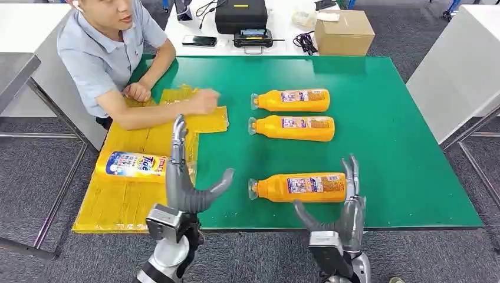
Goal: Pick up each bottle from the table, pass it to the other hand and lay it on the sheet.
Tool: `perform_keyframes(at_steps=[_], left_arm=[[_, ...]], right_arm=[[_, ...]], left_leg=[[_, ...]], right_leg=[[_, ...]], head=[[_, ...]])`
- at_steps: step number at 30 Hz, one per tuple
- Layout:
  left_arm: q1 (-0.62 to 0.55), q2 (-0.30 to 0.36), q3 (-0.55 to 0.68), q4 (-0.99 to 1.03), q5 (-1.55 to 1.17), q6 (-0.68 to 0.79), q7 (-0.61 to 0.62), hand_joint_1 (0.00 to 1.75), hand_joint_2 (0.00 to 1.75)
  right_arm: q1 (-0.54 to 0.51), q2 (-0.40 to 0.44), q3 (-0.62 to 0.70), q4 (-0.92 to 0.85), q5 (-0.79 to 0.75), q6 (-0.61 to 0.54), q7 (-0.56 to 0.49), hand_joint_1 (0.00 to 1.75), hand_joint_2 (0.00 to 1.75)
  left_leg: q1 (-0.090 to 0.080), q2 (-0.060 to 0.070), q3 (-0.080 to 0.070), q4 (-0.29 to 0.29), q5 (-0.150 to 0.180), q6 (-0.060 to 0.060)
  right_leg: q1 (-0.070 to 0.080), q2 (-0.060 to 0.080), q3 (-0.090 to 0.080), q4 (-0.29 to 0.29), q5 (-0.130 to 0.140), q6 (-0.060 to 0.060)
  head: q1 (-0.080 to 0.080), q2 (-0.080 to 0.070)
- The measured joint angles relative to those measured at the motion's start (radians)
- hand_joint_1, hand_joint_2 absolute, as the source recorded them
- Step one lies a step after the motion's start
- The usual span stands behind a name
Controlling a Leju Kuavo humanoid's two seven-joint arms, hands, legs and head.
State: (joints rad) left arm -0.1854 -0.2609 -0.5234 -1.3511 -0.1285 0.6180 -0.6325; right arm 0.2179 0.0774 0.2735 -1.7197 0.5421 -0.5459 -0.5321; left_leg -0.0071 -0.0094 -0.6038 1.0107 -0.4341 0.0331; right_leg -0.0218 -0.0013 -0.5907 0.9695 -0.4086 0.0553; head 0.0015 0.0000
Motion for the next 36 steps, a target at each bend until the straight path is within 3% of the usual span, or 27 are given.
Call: perform_keyframes(at_steps=[6, 18, 25, 36], left_arm=[[-0.012, -0.008, -0.035, 0.038, 0.0, -0.004, 0.032, 0.0, 1.75], [0.011, -0.01, -0.057, 0.05, -0.05, -0.022, 0.082, 0.0, 1.75], [0.026, -0.01, -0.061, 0.061, -0.06, -0.037, 0.097, 0.0, 1.75], [0.024, -0.013, -0.094, 0.081, -0.058, -0.047, 0.116, 0.0, 1.75]], right_arm=[[-0.02, -0.084, -0.001, 0.075, 0.275, -0.038, 0.15, 0.0, 1.75], [-0.097, -0.233, -0.047, 0.272, 0.542, -0.006, 0.276, 0.0, 1.75], [-0.186, -0.304, -0.047, 0.401, 0.594, 0.078, 0.313, 0.0, 1.75], [-0.317, -0.323, -0.025, 0.569, 0.601, 0.11, 0.305, 0.0, 1.75]], left_leg=[[0.0, 0.0, -0.001, 0.0, 0.0, 0.0], [-0.001, 0.0, -0.001, 0.0, 0.0, 0.0], [0.0, 0.0, -0.001, 0.0, 0.0, 0.0], [0.0, 0.0, -0.001, 0.0, 0.0, 0.0]], right_leg=[[0.0, 0.0, 0.0, 0.0, 0.0, 0.0], [0.0, 0.0, 0.0, 0.0, 0.0, 0.0], [0.0, 0.0, 0.0, 0.0, 0.0, 0.0], [0.0, 0.0, 0.0, 0.0, 0.0, 0.0]], head=[[0.0, 0.0], [-0.001, 0.0], [0.0, 0.0], [-0.001, 0.0]])
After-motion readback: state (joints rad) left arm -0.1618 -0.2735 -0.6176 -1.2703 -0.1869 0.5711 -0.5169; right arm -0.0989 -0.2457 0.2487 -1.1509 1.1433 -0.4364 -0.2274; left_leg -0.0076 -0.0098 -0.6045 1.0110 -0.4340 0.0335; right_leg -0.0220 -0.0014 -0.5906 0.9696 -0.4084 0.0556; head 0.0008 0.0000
